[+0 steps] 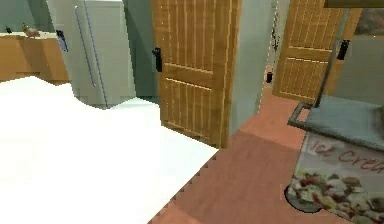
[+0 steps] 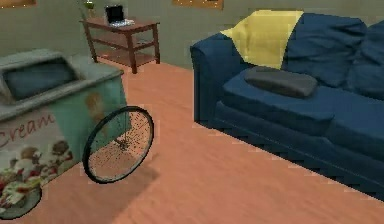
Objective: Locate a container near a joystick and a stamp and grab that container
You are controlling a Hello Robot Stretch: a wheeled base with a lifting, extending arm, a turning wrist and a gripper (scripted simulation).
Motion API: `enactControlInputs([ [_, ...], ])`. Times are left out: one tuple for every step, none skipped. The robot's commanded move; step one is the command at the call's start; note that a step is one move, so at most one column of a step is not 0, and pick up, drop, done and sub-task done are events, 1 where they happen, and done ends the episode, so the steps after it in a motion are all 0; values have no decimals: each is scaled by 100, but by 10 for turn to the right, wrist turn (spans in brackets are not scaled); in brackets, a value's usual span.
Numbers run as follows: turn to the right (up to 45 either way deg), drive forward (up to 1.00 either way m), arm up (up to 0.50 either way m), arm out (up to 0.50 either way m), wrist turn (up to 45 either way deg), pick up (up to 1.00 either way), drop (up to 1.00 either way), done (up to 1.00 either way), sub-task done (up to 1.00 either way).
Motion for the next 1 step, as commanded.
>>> enactControlInputs([
  [0, 50, 0, 0, 0, 0, 0, 0, 0],
])
